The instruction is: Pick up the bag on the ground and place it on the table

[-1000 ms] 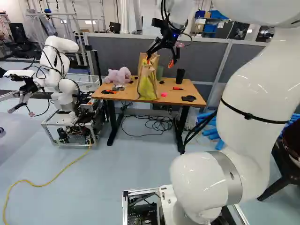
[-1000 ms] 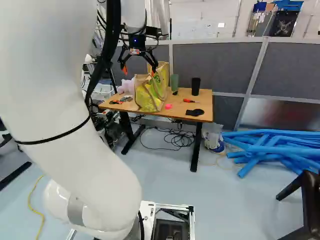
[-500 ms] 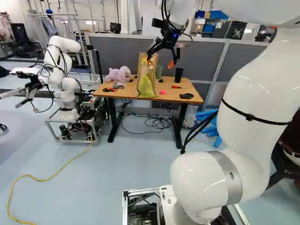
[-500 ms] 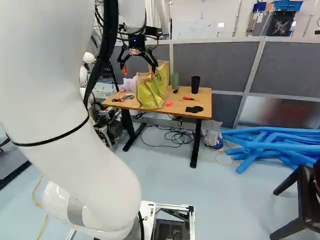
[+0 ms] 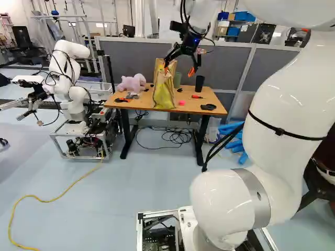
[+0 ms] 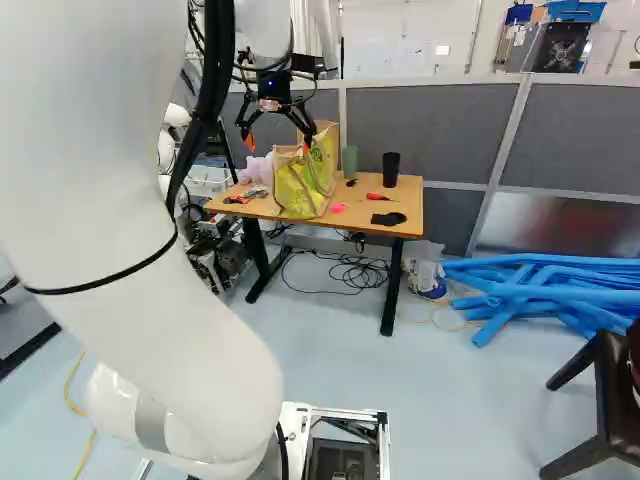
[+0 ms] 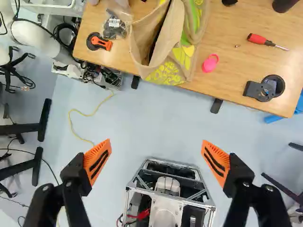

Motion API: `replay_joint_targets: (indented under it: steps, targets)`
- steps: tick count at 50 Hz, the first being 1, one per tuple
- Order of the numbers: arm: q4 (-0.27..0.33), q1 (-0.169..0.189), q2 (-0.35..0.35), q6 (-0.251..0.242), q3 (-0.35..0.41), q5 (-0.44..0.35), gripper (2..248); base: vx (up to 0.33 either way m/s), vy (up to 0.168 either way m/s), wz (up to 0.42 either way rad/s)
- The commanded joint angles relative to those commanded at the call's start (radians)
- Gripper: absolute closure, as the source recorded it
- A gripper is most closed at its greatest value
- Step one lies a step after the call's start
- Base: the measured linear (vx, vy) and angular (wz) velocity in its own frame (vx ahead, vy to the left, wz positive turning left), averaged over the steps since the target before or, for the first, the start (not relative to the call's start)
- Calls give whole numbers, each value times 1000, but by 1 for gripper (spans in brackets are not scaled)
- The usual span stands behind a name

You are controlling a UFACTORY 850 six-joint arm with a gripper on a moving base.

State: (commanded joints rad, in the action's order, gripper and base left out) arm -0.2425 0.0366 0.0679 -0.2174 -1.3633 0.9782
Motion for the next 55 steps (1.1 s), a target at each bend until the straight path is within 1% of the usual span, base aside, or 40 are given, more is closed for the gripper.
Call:
replay_joint_targets:
  steps: [14,28,42,55]
  targets:
    - [6,-1,-9,5,32,-47,3,0,0,0]
    - [15,-2,-22,14,79,-115,3,0,0,0]
    - [27,-4,-39,24,142,-206,3,0,0,0]
    - [41,-6,-58,37,214,-311,3,0,0,0]
